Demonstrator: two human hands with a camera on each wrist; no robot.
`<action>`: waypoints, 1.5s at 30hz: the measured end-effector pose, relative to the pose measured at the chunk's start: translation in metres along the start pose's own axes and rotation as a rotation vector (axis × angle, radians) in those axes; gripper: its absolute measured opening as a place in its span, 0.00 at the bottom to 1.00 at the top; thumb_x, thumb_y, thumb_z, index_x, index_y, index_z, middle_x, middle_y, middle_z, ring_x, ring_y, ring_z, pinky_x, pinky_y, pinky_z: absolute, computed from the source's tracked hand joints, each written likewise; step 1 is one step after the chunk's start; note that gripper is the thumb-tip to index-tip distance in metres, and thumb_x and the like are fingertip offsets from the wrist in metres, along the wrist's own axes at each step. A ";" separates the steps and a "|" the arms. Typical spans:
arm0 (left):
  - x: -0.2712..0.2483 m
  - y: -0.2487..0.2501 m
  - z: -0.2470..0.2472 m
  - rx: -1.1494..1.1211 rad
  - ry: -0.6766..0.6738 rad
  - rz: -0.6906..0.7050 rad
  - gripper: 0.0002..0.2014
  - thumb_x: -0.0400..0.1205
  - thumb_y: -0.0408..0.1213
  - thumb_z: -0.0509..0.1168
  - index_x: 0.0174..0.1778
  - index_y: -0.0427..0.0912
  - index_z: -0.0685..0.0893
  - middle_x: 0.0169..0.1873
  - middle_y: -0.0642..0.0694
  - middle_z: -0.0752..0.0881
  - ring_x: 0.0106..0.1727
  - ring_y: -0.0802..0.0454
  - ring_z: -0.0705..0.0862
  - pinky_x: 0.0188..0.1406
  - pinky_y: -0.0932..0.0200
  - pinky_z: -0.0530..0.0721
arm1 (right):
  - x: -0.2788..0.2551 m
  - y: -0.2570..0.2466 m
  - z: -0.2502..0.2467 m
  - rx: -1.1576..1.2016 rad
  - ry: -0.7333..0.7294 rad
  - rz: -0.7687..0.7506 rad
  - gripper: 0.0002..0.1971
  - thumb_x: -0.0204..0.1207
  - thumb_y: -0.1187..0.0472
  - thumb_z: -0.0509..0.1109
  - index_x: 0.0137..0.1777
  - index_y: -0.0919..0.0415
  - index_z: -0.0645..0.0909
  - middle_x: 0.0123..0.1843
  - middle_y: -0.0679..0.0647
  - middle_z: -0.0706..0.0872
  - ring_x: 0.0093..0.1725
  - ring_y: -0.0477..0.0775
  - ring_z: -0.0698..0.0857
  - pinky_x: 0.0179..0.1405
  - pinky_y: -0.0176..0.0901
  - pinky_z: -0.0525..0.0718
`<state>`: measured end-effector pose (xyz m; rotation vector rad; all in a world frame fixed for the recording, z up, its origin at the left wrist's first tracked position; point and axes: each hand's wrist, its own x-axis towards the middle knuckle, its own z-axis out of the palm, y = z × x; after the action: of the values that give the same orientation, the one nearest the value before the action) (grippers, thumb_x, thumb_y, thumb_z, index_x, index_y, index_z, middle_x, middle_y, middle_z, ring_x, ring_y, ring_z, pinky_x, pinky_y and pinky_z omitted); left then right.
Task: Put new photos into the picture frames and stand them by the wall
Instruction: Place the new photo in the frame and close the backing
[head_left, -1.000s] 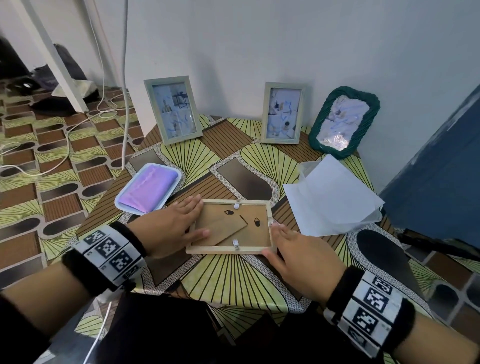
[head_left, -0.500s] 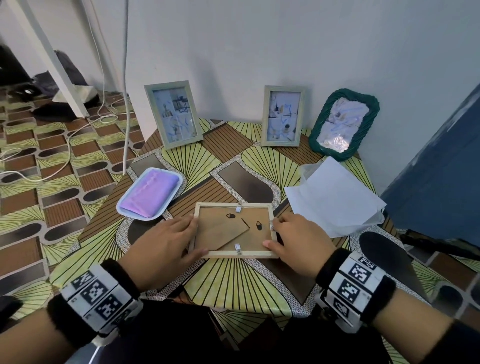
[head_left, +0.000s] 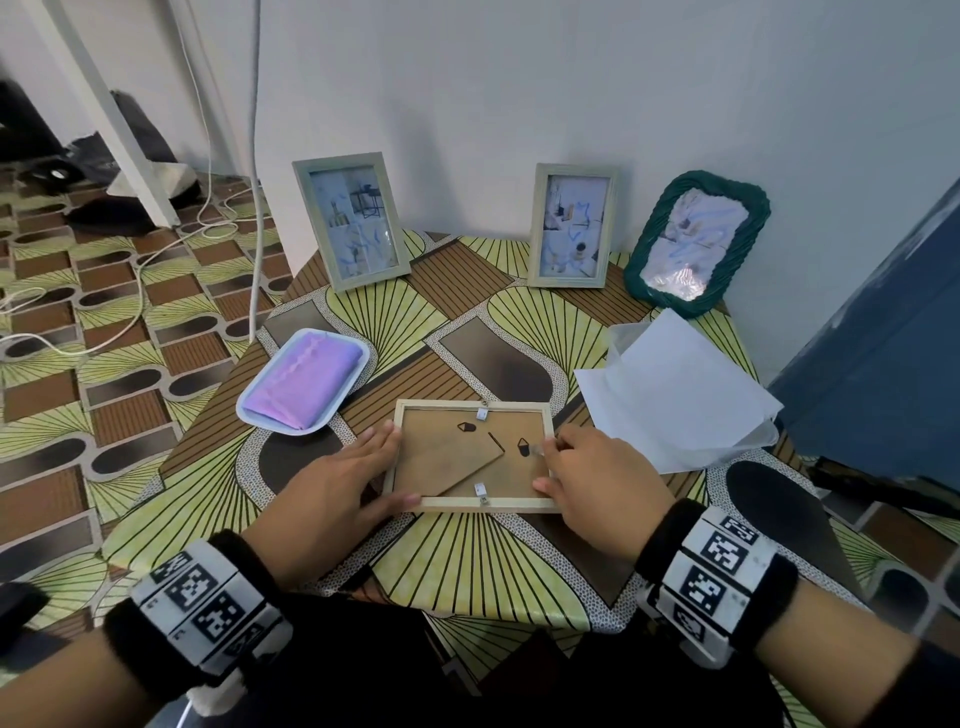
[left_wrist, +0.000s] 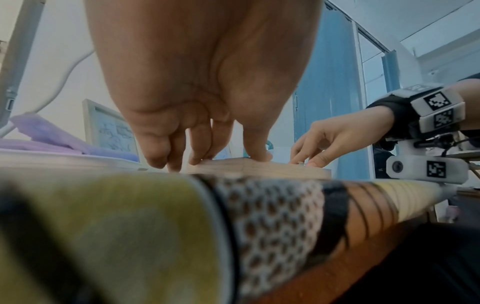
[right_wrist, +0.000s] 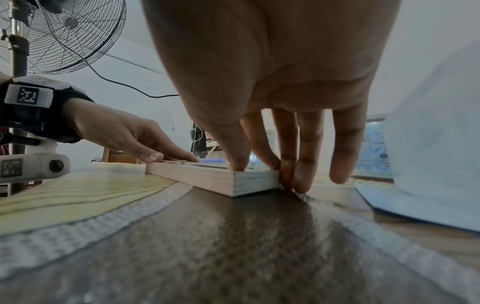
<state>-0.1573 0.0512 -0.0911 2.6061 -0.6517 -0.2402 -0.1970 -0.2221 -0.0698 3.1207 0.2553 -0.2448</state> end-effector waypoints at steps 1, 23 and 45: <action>0.000 0.000 -0.001 -0.012 0.005 -0.004 0.40 0.80 0.60 0.65 0.85 0.47 0.60 0.84 0.57 0.55 0.83 0.66 0.51 0.78 0.72 0.48 | 0.000 0.001 0.000 0.003 -0.001 -0.002 0.21 0.86 0.47 0.57 0.74 0.55 0.73 0.66 0.52 0.77 0.65 0.54 0.76 0.55 0.46 0.76; 0.001 0.004 -0.004 0.113 -0.069 0.015 0.34 0.83 0.62 0.59 0.85 0.58 0.61 0.86 0.53 0.52 0.86 0.58 0.49 0.82 0.60 0.55 | 0.002 0.008 -0.001 0.046 0.011 -0.020 0.23 0.85 0.44 0.57 0.76 0.52 0.73 0.65 0.49 0.79 0.65 0.52 0.77 0.56 0.44 0.77; 0.053 0.001 -0.032 0.540 -0.420 0.298 0.64 0.61 0.87 0.53 0.87 0.52 0.40 0.86 0.55 0.40 0.85 0.53 0.47 0.84 0.52 0.56 | -0.017 0.017 -0.001 0.096 0.049 0.004 0.22 0.79 0.47 0.69 0.72 0.47 0.76 0.56 0.47 0.83 0.57 0.53 0.82 0.42 0.44 0.76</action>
<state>-0.1031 0.0366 -0.0651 2.9251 -1.4057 -0.5962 -0.2110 -0.2421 -0.0661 3.2249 0.2447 -0.1863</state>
